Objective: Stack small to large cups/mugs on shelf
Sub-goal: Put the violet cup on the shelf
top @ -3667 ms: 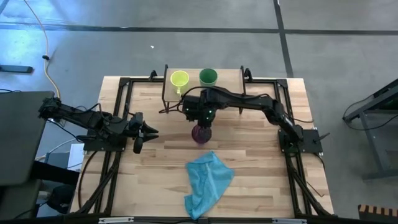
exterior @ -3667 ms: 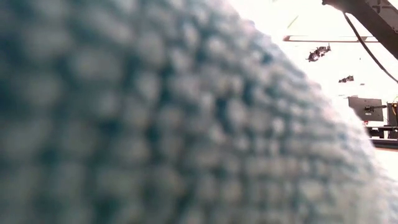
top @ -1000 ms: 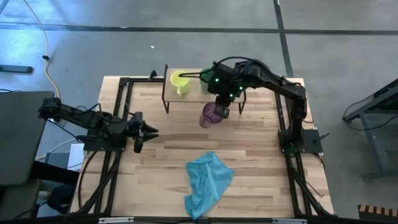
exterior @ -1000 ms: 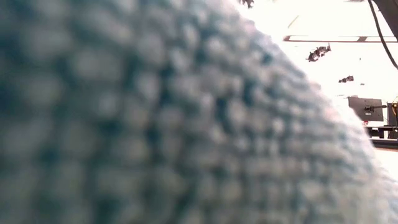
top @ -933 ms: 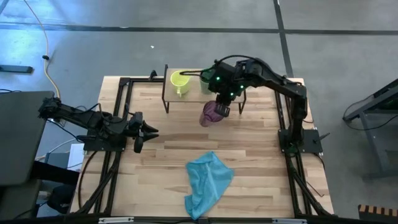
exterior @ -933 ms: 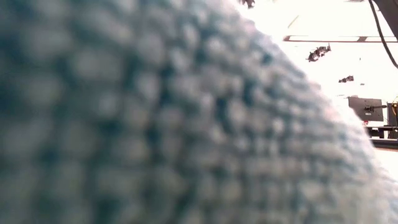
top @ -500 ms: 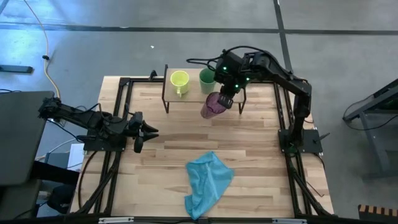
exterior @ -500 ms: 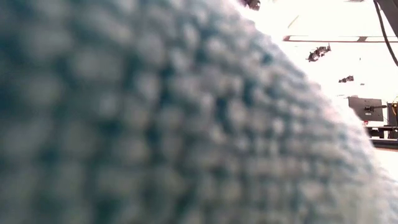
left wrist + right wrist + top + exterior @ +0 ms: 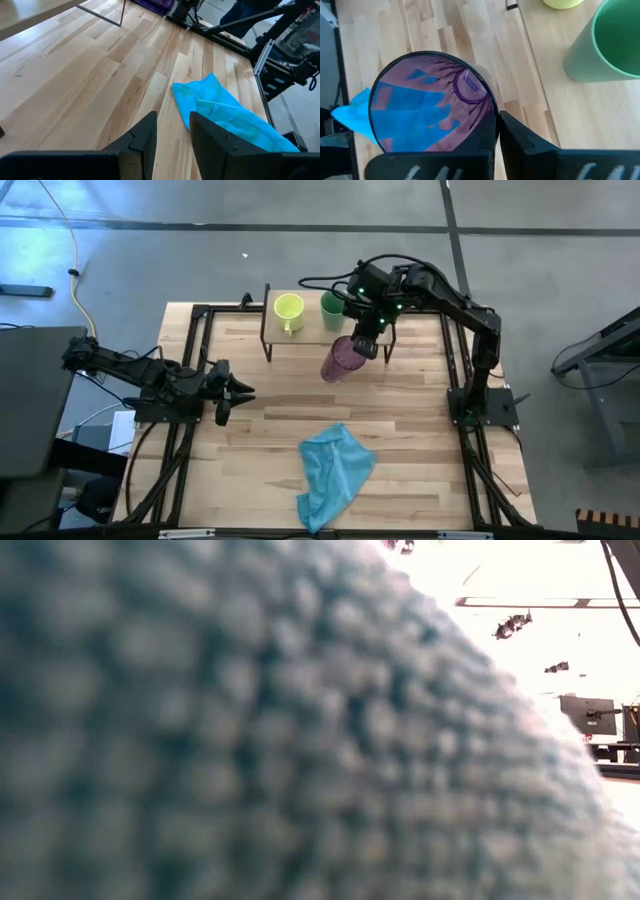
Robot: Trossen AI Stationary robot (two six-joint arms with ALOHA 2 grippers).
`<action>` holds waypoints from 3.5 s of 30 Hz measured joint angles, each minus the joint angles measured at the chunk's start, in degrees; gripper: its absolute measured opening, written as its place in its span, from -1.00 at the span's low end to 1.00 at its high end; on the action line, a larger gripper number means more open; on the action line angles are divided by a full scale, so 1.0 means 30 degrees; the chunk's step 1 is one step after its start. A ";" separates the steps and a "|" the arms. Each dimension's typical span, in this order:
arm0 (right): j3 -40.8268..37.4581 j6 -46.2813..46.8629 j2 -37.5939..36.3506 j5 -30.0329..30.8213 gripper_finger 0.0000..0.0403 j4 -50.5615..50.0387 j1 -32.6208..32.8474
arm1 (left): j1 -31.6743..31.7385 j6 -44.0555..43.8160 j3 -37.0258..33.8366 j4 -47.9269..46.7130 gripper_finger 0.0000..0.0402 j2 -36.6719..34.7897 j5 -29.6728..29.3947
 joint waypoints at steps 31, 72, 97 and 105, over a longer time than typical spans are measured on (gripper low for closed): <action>-0.0015 -0.0040 -0.1137 -0.0294 -1.00 0.1221 0.0000 | 0.0000 -0.0004 0.0000 0.0066 -0.48 0.0001 -0.0284; 0.0007 -0.3051 -0.5123 -0.8467 -1.00 0.0550 -0.2191 | 0.0000 -0.0049 0.0000 0.0087 -0.48 0.0001 -0.0471; -0.0022 0.0285 -0.5129 0.0508 -1.00 0.0000 -0.3599 | 0.0000 -0.0376 -0.0001 0.0131 -0.48 -0.0002 -0.0838; -0.0022 0.2713 -0.5519 0.3190 -1.00 0.0000 -0.3599 | 0.0000 -0.0525 -0.0002 0.0124 -0.48 -0.0004 -0.0823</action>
